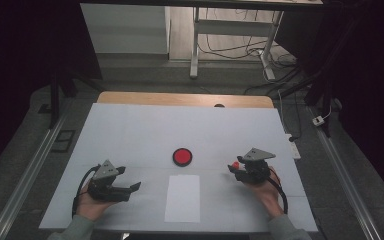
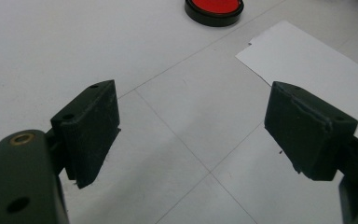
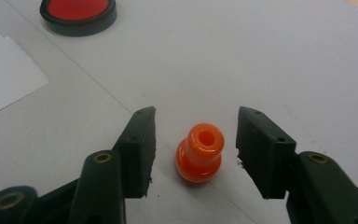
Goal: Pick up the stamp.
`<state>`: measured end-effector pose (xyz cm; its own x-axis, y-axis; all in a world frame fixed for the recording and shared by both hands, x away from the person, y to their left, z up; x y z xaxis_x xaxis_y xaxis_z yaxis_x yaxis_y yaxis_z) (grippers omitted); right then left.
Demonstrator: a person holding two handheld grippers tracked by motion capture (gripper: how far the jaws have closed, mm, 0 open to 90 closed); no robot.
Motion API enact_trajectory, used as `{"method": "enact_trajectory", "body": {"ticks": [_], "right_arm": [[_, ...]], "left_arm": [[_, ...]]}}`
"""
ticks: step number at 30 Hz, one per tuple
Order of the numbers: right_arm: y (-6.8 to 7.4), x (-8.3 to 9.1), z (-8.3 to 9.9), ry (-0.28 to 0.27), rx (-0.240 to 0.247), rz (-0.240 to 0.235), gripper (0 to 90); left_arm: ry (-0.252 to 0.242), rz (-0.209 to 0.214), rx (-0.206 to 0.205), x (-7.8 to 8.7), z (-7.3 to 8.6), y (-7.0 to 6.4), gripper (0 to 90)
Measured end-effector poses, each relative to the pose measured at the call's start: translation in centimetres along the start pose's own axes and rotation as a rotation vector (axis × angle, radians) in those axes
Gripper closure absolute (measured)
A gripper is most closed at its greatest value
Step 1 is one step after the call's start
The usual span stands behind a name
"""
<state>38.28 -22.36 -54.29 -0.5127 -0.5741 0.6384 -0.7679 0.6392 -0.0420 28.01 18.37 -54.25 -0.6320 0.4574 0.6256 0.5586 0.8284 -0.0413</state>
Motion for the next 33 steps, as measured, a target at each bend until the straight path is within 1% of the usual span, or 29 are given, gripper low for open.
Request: {"method": "enact_trajectory", "body": {"ticks": [1, 2, 3, 4, 9, 10, 11, 12, 15, 23, 33], "right_arm": [[0.00, 0.00, 0.00, 0.000, 0.000, 0.000, 48.2], [0.01, -0.11, 0.07, 0.007, 0.011, 0.011, 50.2], [0.01, -0.11, 0.07, 0.007, 0.011, 0.011, 50.2], [0.05, -0.14, 0.11, 0.009, 0.014, 0.006, 52.3], [-0.05, -0.05, 0.18, 0.011, 0.014, 0.021, 58.8], [-0.05, -0.05, 0.18, 0.011, 0.014, 0.021, 58.8], [-0.07, 0.00, 0.20, 0.009, 0.009, 0.021, 62.7], [-0.07, 0.00, 0.20, 0.009, 0.009, 0.021, 62.7], [-0.14, 0.16, 0.17, 0.006, 0.012, 0.026, 70.5], [-0.10, 0.26, 0.13, 0.000, 0.016, 0.028, 71.8], [-0.19, 0.65, -0.10, -0.032, 0.005, 0.025, 71.9]], "left_arm": [[0.000, 0.000, 0.000, 0.00, 0.00, 0.00, 18.3], [0.000, 0.000, 0.000, 0.00, 0.01, 0.01, 18.3], [0.000, -0.001, 0.000, 0.01, 0.01, 0.02, 18.3], [0.000, -0.001, 0.000, 0.02, 0.01, 0.03, 18.3], [0.002, -0.003, -0.001, -0.01, 0.04, 0.06, 18.4], [0.002, -0.003, -0.001, -0.01, 0.04, 0.06, 18.4], [0.003, -0.002, 0.000, 0.00, 0.04, 0.06, 18.4], [0.002, -0.002, 0.001, 0.01, 0.04, 0.06, 18.4], [0.001, -0.004, 0.001, 0.01, 0.04, 0.05, 18.5], [0.000, -0.003, 0.001, 0.08, 0.04, 0.04, 18.6], [0.002, -0.004, 0.002, 0.07, 0.10, 0.08, 18.7]]}}
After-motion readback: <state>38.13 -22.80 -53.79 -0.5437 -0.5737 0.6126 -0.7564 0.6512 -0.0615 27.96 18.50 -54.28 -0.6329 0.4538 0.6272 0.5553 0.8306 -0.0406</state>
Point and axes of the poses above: each handheld gripper's, and its own axes: x roughly backward along the jaws, z roughly out of its underside, y roughly to its left, the point moved 5 cm from there along -x, roughly forward along the jaws, and after that the axes turned 6 degrees about -z, right-handed, at the moved point
